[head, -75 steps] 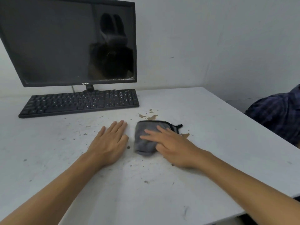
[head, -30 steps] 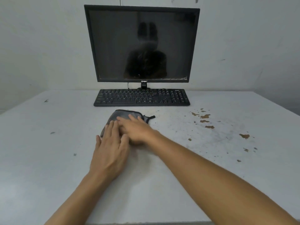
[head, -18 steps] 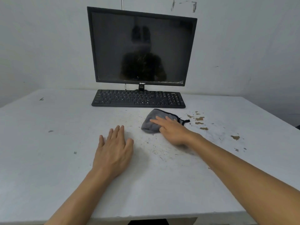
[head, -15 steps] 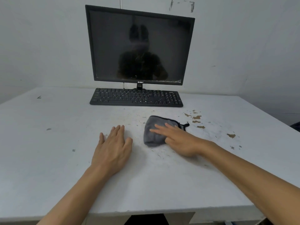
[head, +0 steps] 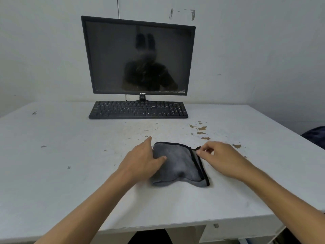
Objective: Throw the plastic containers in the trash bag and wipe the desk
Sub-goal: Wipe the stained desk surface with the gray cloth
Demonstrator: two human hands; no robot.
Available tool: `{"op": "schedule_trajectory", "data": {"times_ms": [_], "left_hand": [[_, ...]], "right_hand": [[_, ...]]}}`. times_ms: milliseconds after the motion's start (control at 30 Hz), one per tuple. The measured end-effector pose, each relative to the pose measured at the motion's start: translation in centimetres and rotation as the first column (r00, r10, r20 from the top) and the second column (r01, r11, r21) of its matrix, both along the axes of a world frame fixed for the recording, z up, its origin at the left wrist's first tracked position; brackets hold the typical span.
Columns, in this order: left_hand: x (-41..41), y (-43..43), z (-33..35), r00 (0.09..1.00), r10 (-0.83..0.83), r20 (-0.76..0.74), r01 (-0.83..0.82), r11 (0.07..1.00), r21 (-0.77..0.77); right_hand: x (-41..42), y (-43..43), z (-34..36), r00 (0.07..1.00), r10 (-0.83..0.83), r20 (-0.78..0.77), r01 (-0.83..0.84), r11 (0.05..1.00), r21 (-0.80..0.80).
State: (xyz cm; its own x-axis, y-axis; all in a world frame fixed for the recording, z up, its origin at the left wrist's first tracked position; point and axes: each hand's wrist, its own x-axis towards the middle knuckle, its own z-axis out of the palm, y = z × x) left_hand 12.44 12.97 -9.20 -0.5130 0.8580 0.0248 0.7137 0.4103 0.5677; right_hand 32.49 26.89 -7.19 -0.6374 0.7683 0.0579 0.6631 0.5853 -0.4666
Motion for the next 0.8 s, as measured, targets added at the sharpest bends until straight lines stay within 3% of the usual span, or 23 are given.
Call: {"op": "schedule_trajectory", "data": {"times_ms": [67,133,300,433,500,600,700,800], "left_hand": [[0.7,1.2,0.6,0.988,0.033,0.149,-0.037,0.999,0.022],[1.1,1.7,1.3,0.956,0.053,0.290,-0.078,0.994,0.074],[2.3,2.9,3.6,0.772,-0.097,0.628,-0.129,0.944,0.305],[3.3,4.4,6.3,0.561,-0.249,0.789,-0.154,0.906,0.395],[4.2,5.1,7.8,0.477,-0.304,0.825,-0.159,0.893,0.421],[5.4,6.9,9.1,0.386,-0.333,0.861,-0.182,0.887,0.424],[5.8,9.4,9.0,0.308,-0.302,0.902,-0.208,0.904,0.374],[6.3,11.5,6.9,0.222,-0.245,0.944,-0.195,0.937,0.289]], "right_hand": [[0.3,-0.3,-0.8,0.993,-0.094,0.070,0.092,0.995,0.041],[-0.1,-0.7,-1.5,0.995,-0.097,0.021,0.096,0.995,0.020],[-0.5,0.2,-1.3,0.959,-0.099,-0.264,0.007,0.944,-0.329],[-0.1,0.8,0.9,0.819,-0.187,-0.542,-0.302,0.662,-0.686],[0.7,0.8,2.3,0.766,-0.244,-0.595,-0.406,0.535,-0.741],[1.9,1.9,3.7,0.768,-0.275,-0.578,-0.432,0.444,-0.785],[2.8,4.1,4.2,0.717,-0.378,-0.586,-0.425,0.429,-0.797],[3.7,7.0,4.0,0.623,-0.446,-0.643,-0.387,0.539,-0.748]]}}
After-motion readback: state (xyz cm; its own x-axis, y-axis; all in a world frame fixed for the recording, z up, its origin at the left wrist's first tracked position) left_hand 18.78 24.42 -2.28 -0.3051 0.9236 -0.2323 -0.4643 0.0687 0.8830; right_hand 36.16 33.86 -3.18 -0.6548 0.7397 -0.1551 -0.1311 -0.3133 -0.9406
